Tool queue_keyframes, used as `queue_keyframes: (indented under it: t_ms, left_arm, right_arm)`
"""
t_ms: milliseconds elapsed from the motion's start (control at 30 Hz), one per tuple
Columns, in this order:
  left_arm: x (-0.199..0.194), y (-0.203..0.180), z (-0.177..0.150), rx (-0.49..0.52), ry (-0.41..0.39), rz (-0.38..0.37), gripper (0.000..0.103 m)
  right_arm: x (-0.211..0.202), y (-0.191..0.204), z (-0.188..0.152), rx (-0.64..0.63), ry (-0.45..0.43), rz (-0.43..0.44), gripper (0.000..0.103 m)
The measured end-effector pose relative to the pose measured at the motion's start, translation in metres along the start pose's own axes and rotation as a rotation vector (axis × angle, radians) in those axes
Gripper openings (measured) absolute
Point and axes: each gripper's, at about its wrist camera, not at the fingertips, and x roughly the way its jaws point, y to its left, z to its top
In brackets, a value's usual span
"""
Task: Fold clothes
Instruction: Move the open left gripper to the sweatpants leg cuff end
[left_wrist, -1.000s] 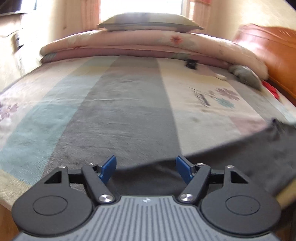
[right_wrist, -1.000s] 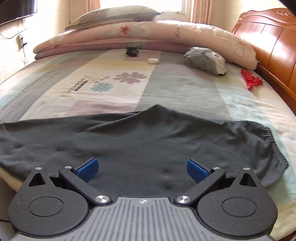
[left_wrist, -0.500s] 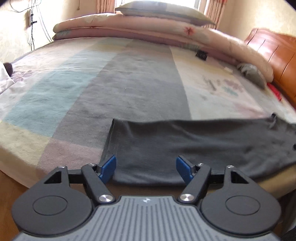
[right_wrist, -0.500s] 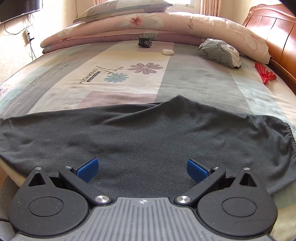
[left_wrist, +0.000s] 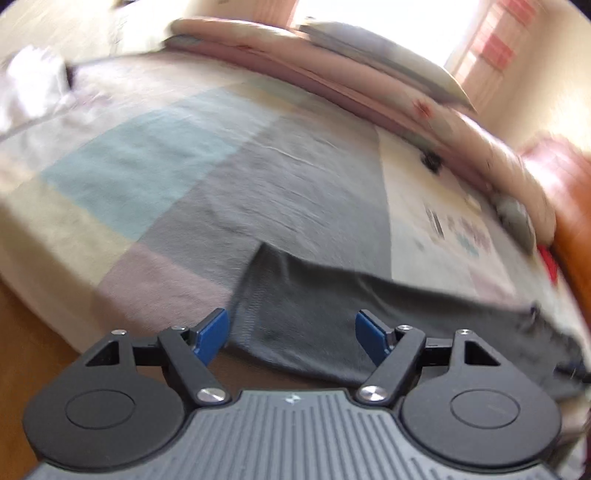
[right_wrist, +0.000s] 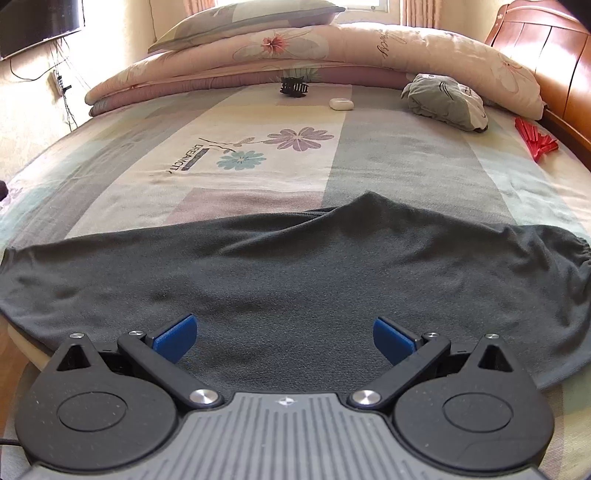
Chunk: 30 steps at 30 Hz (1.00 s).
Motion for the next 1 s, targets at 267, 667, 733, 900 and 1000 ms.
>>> queue_keyframes:
  t_ms: [267,667,733,900,1000]
  left_arm:
    - [0.014,0.058,-0.008,-0.493,0.068,-0.17,0.076]
    - [0.03,0.059,-0.008,-0.542,0.075,-0.206,0.08]
    - [0.032,0.06,-0.01,-0.55,0.082,-0.204,0.081]
    - [0.033,0.061,-0.012,-0.569,0.08,-0.235,0.081]
    - [0.03,0.061,-0.011,-0.594,0.025,-0.265,0.081]
  right_arm:
    - [0.001,0.009,0.0,-0.011,-0.001,0.021,0.103]
    - [0.0,0.005,-0.001,0.006,-0.002,0.004,0.103]
    - [0.0,0.006,-0.002,0.002,-0.001,0.004,0.103]
    - [0.001,0.006,-0.002,0.006,0.0,0.003,0.103]
    - [0.001,0.005,-0.002,0.008,-0.002,0.003,0.103]
